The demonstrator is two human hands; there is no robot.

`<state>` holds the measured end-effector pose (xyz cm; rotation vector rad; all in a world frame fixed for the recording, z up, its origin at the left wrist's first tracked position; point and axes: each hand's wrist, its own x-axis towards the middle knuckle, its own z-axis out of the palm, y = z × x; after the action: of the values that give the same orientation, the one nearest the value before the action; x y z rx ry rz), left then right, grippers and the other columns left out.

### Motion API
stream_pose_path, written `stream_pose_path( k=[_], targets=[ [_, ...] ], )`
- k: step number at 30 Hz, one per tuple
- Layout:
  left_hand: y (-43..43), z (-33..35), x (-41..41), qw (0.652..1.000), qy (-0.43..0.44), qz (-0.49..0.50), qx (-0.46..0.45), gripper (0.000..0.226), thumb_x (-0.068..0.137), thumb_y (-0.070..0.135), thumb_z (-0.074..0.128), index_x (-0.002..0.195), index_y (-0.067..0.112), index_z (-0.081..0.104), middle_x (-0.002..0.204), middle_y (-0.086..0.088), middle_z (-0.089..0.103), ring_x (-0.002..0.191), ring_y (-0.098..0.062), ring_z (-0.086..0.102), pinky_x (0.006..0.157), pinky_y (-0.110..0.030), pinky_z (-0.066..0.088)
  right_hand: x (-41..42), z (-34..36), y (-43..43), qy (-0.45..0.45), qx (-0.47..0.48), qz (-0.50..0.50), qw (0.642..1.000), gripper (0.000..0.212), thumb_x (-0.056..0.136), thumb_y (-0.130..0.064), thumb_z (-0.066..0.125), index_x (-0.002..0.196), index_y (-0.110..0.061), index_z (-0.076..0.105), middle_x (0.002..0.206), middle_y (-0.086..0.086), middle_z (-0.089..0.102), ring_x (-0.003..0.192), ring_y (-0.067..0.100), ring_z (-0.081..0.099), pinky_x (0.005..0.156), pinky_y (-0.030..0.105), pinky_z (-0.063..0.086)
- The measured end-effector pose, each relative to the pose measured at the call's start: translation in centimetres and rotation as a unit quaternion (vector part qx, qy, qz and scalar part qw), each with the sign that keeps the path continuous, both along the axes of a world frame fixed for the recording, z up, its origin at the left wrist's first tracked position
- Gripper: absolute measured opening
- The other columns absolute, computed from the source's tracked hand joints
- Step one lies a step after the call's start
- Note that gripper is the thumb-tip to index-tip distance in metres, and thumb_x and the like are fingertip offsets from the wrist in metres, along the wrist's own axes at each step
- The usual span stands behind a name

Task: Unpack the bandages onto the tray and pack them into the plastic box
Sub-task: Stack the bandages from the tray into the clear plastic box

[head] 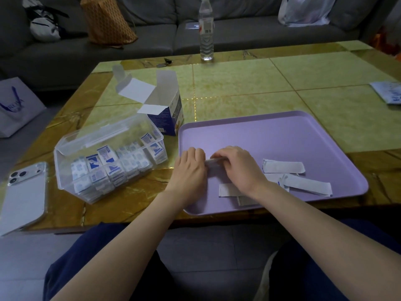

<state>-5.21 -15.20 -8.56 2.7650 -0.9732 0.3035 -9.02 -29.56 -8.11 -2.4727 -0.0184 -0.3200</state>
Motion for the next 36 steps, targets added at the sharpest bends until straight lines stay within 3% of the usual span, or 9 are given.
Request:
stream_pose_path(
  k=[2, 6, 10, 13, 17, 23, 27, 33, 36],
  targets=[
    [0.2, -0.5, -0.2, 0.999, 0.041, 0.015, 0.016, 0.012, 0.097, 0.015, 0.031, 0.106, 0.014, 0.039, 0.108, -0.005, 0.04, 0.096, -0.023, 0.04, 0.085, -0.03, 0.03, -0.1, 0.0, 0.0, 0.02, -0.01, 0.011, 1.0, 0.027, 0.089, -0.004, 0.048, 0.1, -0.015, 0.07, 0.096, 0.006, 0.066, 0.097, 0.023, 0.054, 0.081, 0.042, 0.046],
    [0.4, 0.1, -0.4, 0.999, 0.022, 0.028, -0.025, 0.01, 0.097, 0.014, 0.033, 0.105, 0.013, 0.04, 0.106, -0.006, 0.041, 0.092, -0.021, 0.037, 0.08, -0.028, 0.027, -0.4, 0.5, 0.1, -0.012, 0.005, 0.015, 1.0, 0.021, 0.09, -0.008, 0.053, 0.103, -0.014, 0.069, 0.096, 0.004, 0.064, 0.096, 0.02, 0.052, 0.082, 0.036, 0.044],
    [0.9, -0.4, -0.6, 0.999, 0.031, 0.006, 0.024, 0.018, 0.097, 0.019, 0.028, 0.11, 0.013, 0.04, 0.112, -0.007, 0.042, 0.098, -0.023, 0.039, 0.089, -0.031, 0.029, -0.3, 0.1, -0.1, 0.024, -0.034, 0.057, 0.998, 0.026, 0.089, -0.004, 0.05, 0.101, -0.017, 0.069, 0.097, 0.005, 0.062, 0.097, 0.024, 0.052, 0.081, 0.043, 0.046],
    [1.0, -0.1, -0.6, 1.0, 0.022, 0.01, 0.003, 0.027, 0.097, 0.024, 0.019, 0.105, 0.013, 0.042, 0.107, -0.007, 0.043, 0.093, -0.022, 0.038, 0.084, -0.031, 0.028, -0.4, 0.3, 0.3, 0.003, -0.01, 0.05, 0.999, 0.023, 0.092, -0.005, 0.049, 0.105, -0.011, 0.067, 0.1, 0.006, 0.059, 0.098, 0.021, 0.052, 0.084, 0.036, 0.045],
    [1.3, 0.0, -0.9, 0.998, 0.046, 0.002, 0.042, 0.016, 0.1, 0.021, 0.028, 0.109, 0.015, 0.039, 0.113, -0.005, 0.043, 0.1, -0.023, 0.039, 0.09, -0.032, 0.03, -0.6, 0.0, 0.5, 0.031, -0.034, 0.083, 0.996, 0.023, 0.092, -0.002, 0.047, 0.106, -0.007, 0.064, 0.104, 0.009, 0.057, 0.102, 0.024, 0.051, 0.088, 0.034, 0.042],
    [2.3, 2.9, -1.7, 0.981, 0.044, -0.011, -0.188, 0.007, 0.097, 0.015, 0.045, 0.095, 0.009, 0.048, 0.088, -0.007, 0.055, 0.075, -0.023, 0.05, 0.066, -0.039, 0.045, -1.5, 1.4, 1.2, -0.028, 0.008, 0.063, 0.998, 0.015, 0.096, -0.01, 0.047, 0.105, -0.01, 0.059, 0.096, 0.0, 0.059, 0.089, 0.019, 0.055, 0.076, 0.03, 0.044],
    [3.7, 3.3, -1.7, 0.972, 0.021, -0.005, -0.234, 0.004, 0.094, 0.013, 0.051, 0.094, 0.013, 0.047, 0.086, -0.003, 0.058, 0.071, -0.017, 0.051, 0.059, -0.033, 0.045, -2.0, 1.8, 2.3, -0.029, 0.02, 0.087, 0.996, 0.018, 0.095, -0.005, 0.047, 0.11, -0.011, 0.054, 0.095, 0.0, 0.057, 0.082, 0.012, 0.057, 0.072, 0.011, 0.041],
    [6.1, 4.6, -1.8, 0.938, 0.042, -0.001, -0.345, 0.008, 0.092, 0.013, 0.051, 0.092, 0.02, 0.046, 0.079, 0.006, 0.053, 0.068, -0.012, 0.049, 0.058, -0.031, 0.045, -1.7, 2.9, 4.9, -0.066, 0.065, 0.117, 0.989, 0.025, 0.093, 0.002, 0.043, 0.112, -0.011, 0.054, 0.093, -0.003, 0.056, 0.076, 0.002, 0.055, 0.072, 0.008, 0.043],
    [7.4, 5.6, -1.9, 0.915, 0.052, -0.005, -0.399, 0.007, 0.091, 0.017, 0.05, 0.089, 0.022, 0.046, 0.078, 0.01, 0.053, 0.071, -0.009, 0.049, 0.058, -0.019, 0.04, -1.2, 4.2, 6.2, -0.078, 0.076, 0.12, 0.987, 0.022, 0.094, -0.004, 0.042, 0.109, -0.01, 0.057, 0.093, -0.002, 0.058, 0.077, 0.006, 0.055, 0.073, 0.011, 0.044]
  ],
)
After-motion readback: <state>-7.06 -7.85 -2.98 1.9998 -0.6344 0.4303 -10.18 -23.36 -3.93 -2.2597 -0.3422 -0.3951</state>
